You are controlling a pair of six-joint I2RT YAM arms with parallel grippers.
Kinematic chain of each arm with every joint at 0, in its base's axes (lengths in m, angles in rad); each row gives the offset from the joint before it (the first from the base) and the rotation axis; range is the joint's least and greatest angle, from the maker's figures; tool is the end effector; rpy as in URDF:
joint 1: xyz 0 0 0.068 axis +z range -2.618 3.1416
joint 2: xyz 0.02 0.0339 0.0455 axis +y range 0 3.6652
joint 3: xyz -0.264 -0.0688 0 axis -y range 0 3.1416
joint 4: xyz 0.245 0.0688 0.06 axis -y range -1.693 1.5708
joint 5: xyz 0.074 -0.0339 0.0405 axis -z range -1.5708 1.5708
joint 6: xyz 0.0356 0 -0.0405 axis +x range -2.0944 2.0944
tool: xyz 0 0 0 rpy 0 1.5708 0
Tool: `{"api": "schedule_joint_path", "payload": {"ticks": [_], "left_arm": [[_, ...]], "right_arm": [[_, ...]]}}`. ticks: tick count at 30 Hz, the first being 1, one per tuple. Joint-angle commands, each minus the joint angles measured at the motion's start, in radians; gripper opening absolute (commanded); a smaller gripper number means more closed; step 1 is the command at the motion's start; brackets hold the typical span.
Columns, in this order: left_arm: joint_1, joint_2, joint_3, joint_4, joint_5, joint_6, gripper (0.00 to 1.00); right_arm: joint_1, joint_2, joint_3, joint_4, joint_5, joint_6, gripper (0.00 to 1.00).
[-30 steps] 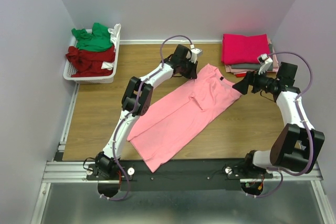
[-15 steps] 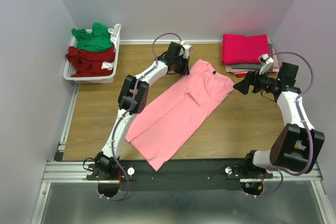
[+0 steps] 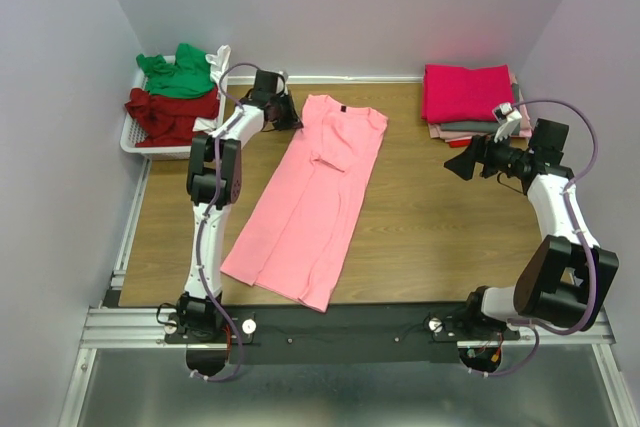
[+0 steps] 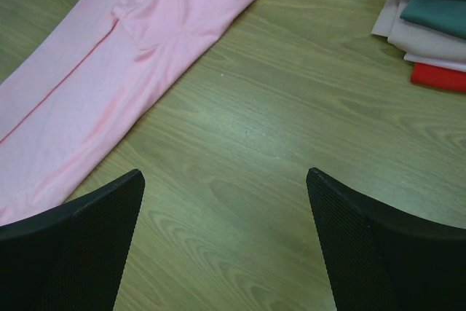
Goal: Fold and stack the t-shirts
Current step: Fold the tshirt
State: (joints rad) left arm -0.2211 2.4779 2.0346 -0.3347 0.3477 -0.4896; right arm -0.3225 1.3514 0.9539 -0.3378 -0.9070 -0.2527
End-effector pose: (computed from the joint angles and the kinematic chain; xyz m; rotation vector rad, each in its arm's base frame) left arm 0.5355 -0.1328 0.1498 -0.1470 2.4126 -0.7479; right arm 0.2771 -0.0630 0.2673 -0.3661 2.0334 0.6895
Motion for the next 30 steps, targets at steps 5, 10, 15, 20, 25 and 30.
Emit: {"api": "schedule_joint_path", "payload": {"ticks": [5, 10, 15, 20, 25, 30], "left_arm": [[0.054, -0.057, -0.050, 0.052, -0.031, -0.130, 0.09], [0.052, -0.144, 0.001, 0.068, 0.079, -0.086, 0.49], [0.052, -0.346, -0.075, 0.077, 0.093, 0.031, 0.61], [0.052, -0.676, -0.386, 0.199, -0.027, 0.173, 0.64], [0.069, -1.128, -0.878, 0.425, -0.226, 0.275, 0.82], [0.069, -1.417, -1.155, 0.489, -0.298, 0.382, 0.85]], "right_arm": [[-0.009, 0.075, -0.010, 0.005, -0.030, 0.029, 0.98], [0.060, 0.120, 0.000, 0.003, -0.043, 0.036, 0.96], [0.248, 0.311, 0.144, 0.013, 0.118, 0.136, 0.90], [0.373, 0.543, 0.363, 0.039, 0.246, 0.249, 0.86], [0.431, 0.818, 0.653, 0.069, 0.365, 0.481, 0.75], [0.459, 0.994, 0.827, 0.082, 0.369, 0.585, 0.70]]}}
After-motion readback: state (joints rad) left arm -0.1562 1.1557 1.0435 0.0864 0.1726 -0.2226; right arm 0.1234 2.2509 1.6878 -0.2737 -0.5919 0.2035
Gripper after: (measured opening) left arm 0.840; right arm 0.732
